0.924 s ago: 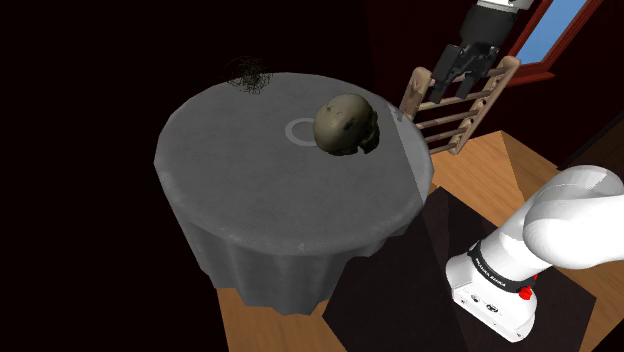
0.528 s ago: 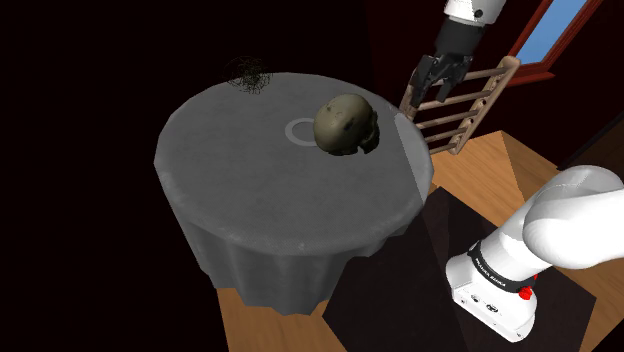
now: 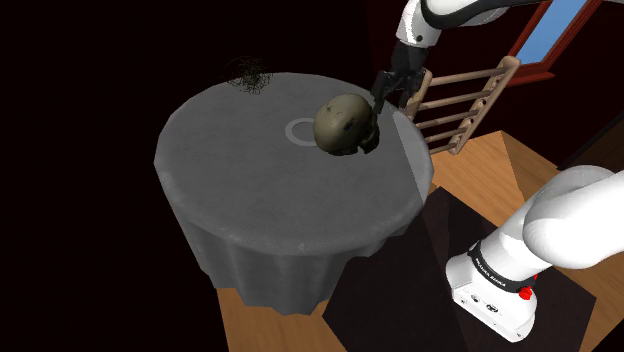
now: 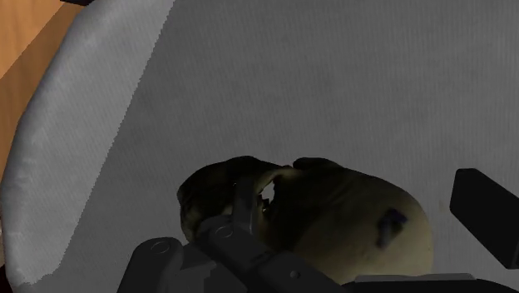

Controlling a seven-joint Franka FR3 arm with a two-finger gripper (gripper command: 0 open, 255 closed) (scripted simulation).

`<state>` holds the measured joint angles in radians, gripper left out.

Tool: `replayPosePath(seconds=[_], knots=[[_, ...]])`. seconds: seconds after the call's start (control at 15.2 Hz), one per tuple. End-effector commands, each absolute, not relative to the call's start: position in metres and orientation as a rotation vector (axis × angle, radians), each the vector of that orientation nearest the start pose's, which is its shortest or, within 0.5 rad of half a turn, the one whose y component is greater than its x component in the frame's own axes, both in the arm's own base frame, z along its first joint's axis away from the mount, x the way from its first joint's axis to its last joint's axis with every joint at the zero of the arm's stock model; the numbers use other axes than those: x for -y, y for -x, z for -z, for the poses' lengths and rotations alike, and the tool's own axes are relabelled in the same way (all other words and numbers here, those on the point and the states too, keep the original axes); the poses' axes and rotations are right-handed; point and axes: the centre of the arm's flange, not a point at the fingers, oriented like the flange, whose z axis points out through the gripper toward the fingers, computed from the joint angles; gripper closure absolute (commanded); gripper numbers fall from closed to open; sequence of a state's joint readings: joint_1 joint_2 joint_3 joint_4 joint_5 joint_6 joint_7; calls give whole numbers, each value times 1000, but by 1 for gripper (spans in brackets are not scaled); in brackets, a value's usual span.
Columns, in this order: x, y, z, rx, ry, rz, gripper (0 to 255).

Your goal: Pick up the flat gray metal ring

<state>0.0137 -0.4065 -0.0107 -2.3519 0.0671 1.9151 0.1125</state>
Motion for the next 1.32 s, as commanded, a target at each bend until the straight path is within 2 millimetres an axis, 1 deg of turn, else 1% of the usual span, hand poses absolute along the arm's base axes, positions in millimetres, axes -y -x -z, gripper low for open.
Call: replayPosePath(seconds=[0.0, 0.99, 1.06, 1.12, 1.25], knots=[[-4, -444, -466, -199, 3075, -48, 0], [5, -601, -350, -174, 3118, -19, 0], [6, -595, -445, -174, 3079, 366, 0], [6, -595, -445, -174, 3079, 366, 0], [-10, -606, -427, -182, 3085, 347, 0]])
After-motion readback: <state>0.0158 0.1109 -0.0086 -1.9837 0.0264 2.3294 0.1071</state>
